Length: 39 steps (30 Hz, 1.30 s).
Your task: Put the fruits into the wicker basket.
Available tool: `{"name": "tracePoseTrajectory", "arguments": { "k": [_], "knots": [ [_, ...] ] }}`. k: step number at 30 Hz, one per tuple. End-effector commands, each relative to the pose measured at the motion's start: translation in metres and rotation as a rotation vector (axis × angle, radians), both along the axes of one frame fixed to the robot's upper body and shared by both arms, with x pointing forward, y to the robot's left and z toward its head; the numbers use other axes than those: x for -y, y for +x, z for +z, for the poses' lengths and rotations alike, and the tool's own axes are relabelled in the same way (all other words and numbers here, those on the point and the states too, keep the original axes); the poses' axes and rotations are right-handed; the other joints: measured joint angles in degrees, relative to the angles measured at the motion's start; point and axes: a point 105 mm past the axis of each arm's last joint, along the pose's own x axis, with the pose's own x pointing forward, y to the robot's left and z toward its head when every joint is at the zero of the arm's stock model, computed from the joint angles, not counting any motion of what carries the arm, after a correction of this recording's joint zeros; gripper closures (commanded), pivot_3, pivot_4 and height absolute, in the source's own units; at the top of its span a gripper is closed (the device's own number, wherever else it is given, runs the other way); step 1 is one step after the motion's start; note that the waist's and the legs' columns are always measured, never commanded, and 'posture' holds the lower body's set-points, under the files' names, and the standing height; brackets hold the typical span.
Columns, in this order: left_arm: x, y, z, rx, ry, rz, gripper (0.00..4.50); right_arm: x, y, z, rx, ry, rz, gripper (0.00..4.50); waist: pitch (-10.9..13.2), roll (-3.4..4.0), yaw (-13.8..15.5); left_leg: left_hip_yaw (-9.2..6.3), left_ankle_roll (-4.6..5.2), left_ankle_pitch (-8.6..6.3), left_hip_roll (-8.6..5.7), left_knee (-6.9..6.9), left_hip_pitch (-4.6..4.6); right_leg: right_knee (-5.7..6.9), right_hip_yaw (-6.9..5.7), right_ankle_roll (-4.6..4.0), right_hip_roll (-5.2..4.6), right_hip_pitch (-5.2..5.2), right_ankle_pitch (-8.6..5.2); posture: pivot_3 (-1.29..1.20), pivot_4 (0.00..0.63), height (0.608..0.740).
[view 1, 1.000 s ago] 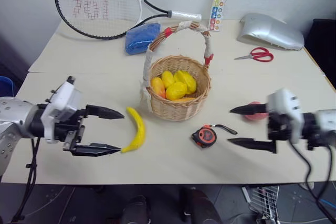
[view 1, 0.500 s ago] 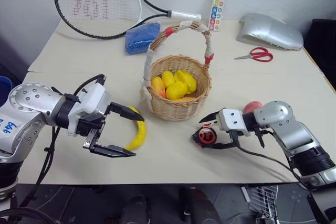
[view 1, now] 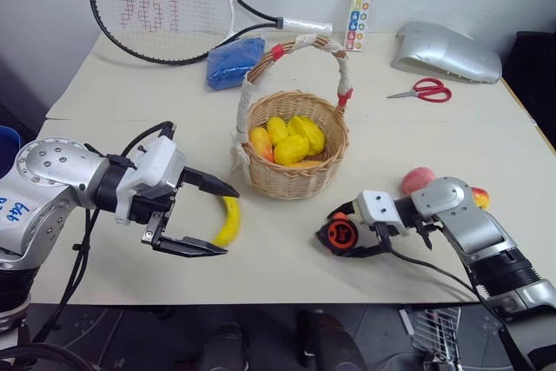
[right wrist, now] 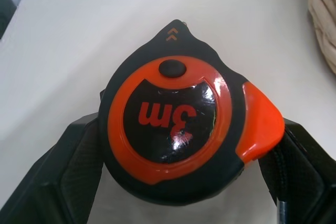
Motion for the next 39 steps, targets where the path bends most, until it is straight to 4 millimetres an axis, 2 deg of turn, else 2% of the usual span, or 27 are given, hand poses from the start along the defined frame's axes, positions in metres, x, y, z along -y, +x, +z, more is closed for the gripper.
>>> {"name": "tracePoseTrajectory", "arguments": {
  "k": [1, 4, 6, 7, 9, 11, 14, 16, 19, 23, 25, 26, 30, 34, 36, 38, 39],
  "knots": [
    [0.008, -0.001, 0.013, 0.058, -0.034, -0.028, 0.0, 0.02, -0.004, 0.059, 0.029, 0.171, -0.155, 0.77, 0.02, 0.04, 0.27, 0.0, 0.0, 0.0, 0.02, 0.0, -0.02, 0.01, 0.0, 0.0, -0.01, -0.02, 0.0, 0.0, 0.15, 0.74],
    [0.014, 0.006, 0.025, 0.073, -0.127, -0.003, 0.0, 0.056, -0.008, 0.093, 0.048, 0.273, -0.357, 0.77, 0.02, 0.03, 0.92, -0.04, 0.01, -0.01, 0.02, 0.03, -0.03, -0.02, -0.01, 0.0, -0.04, 0.01, 0.0, 0.0, 0.15, 0.74],
    [0.015, 0.012, 0.037, 0.038, -0.221, 0.029, 0.0, 0.099, -0.009, 0.12, 0.057, 0.368, -0.577, 0.77, 0.01, 0.02, 1.37, -0.03, 0.04, -0.04, 0.03, 0.05, 0.0, -0.05, 0.01, 0.01, -0.03, 0.05, 0.0, 0.0, 0.15, 0.74],
    [0.016, 0.013, 0.042, 0.023, -0.259, 0.031, 0.0, 0.117, -0.012, 0.129, 0.058, 0.412, -0.668, 0.77, 0.01, 0.02, 1.53, -0.04, 0.05, -0.04, 0.02, 0.06, -0.02, -0.04, 0.01, 0.01, -0.03, 0.05, 0.01, 0.0, 0.15, 0.74],
    [0.019, 0.01, 0.051, 0.003, -0.315, 0.012, 0.0, 0.15, -0.013, 0.134, 0.076, 0.447, -0.831, 0.77, 0.01, 0.02, 1.48, -0.03, 0.06, -0.05, 0.0, 0.06, 0.0, -0.03, 0.04, 0.01, -0.02, 0.05, 0.01, 0.0, 0.15, 0.74],
    [0.023, 0.008, 0.056, -0.001, -0.352, -0.004, 0.0, 0.192, -0.011, 0.126, 0.112, 0.447, -1.042, 0.77, -0.02, -0.04, 1.41, -0.05, 0.06, -0.05, -0.02, 0.04, 0.0, -0.06, 0.02, 0.01, 0.0, 0.06, 0.01, 0.0, 0.15, 0.74],
    [0.028, 0.009, 0.051, 0.005, -0.342, -0.015, 0.0, 0.242, -0.007, 0.097, 0.095, 0.451, -1.315, 0.77, -0.03, -0.03, 1.03, 0.0, 0.04, -0.04, -0.2, 0.02, 0.05, -0.06, 0.07, 0.01, 0.03, 0.08, 0.01, 0.0, 0.15, 0.74],
    [0.03, 0.012, 0.042, 0.018, -0.309, -0.012, 0.0, 0.262, -0.008, 0.071, 0.067, 0.412, -1.436, 0.77, -0.02, -0.01, 0.76, 0.02, -0.02, 0.0, -0.23, 0.0, 0.07, -0.04, 0.09, 0.01, 0.03, 0.07, 0.01, 0.0, 0.15, 0.74],
    [0.03, 0.015, 0.032, 0.034, -0.269, -0.005, 0.0, 0.281, -0.007, 0.038, 0.044, 0.349, -1.558, 0.77, -0.02, 0.03, 0.08, 0.01, -0.07, 0.03, -0.24, -0.05, 0.09, -0.05, 0.1, 0.02, 0.06, 0.06, 0.0, 0.0, 0.15, 0.74],
    [0.029, 0.015, 0.031, 0.041, -0.275, -0.007, 0.0, 0.297, -0.005, 0.009, 0.053, 0.212, -1.663, 0.77, 0.0, 0.15, -0.45, 0.06, -0.11, 0.05, -0.23, -0.07, 0.09, -0.01, 0.16, 0.03, 0.08, 0.02, -0.01, 0.0, 0.15, 0.74],
    [0.03, 0.015, 0.032, 0.047, -0.283, -0.012, 0.0, 0.302, -0.003, 0.003, 0.016, 0.231, -1.701, 0.05, 0.01, 0.19, -0.58, 0.06, -0.13, 0.07, -0.23, -0.07, 0.11, 0.0, 0.16, 0.05, 0.08, 0.03, -0.01, 0.0, 0.15, 0.74],
    [0.031, 0.015, 0.033, 0.049, -0.292, -0.014, 0.0, 0.301, -0.002, 0.004, -0.001, 0.253, -1.689, 0.02, 0.01, 0.2, -0.6, 0.06, -0.15, 0.07, -0.23, -0.07, 0.12, 0.0, 0.16, 0.05, 0.08, 0.03, -0.01, 0.0, 0.15, 0.74],
    [0.032, 0.015, 0.039, 0.043, -0.329, -0.004, 0.0, 0.305, -0.003, 0.023, 0.016, 0.301, -1.654, 0.02, 0.01, 0.2, -0.46, 0.05, -0.17, 0.09, -0.22, -0.07, 0.12, 0.01, 0.16, 0.07, 0.1, 0.04, -0.02, 0.0, 0.15, 0.74],
    [0.028, 0.017, 0.042, 0.045, -0.361, 0.05, 0.0, 0.296, 0.001, 0.07, 0.158, 0.264, -1.498, 0.02, 0.05, 0.31, -0.24, 0.06, -0.16, 0.08, -0.25, -0.06, 0.11, 0.02, 0.17, 0.11, 0.07, 0.04, -0.03, 0.0, 0.15, 0.74],
    [0.022, 0.016, 0.043, 0.035, -0.395, 0.138, 0.0, 0.272, 0.007, 0.099, 0.234, 0.242, -1.327, 0.02, 0.02, 0.36, -0.5, 0.07, -0.16, 0.08, -0.23, -0.07, 0.15, 0.03, 0.21, 0.13, 0.09, 0.04, -0.03, 0.0, 0.15, 0.74],
    [0.013, 0.016, 0.034, 0.016, -0.406, 0.293, 0.0, 0.228, 0.009, 0.124, 0.241, 0.238, -1.091, 0.02, 0.02, 0.4, -1.11, 0.07, -0.19, 0.08, -0.17, -0.1, 0.16, 0.05, 0.21, 0.15, 0.12, 0.03, -0.04, 0.0, 0.15, 0.74],
    [0.008, 0.014, 0.025, -0.017, -0.382, 0.368, 0.0, 0.205, 0.007, 0.128, 0.232, 0.208, -0.979, 0.02, 0.02, 0.41, -1.3, 0.04, -0.25, 0.04, 0.17, -0.14, 0.19, 0.08, 0.3, 0.17, 0.12, 0.03, -0.05, 0.0, 0.15, 0.74]
  ]
}}
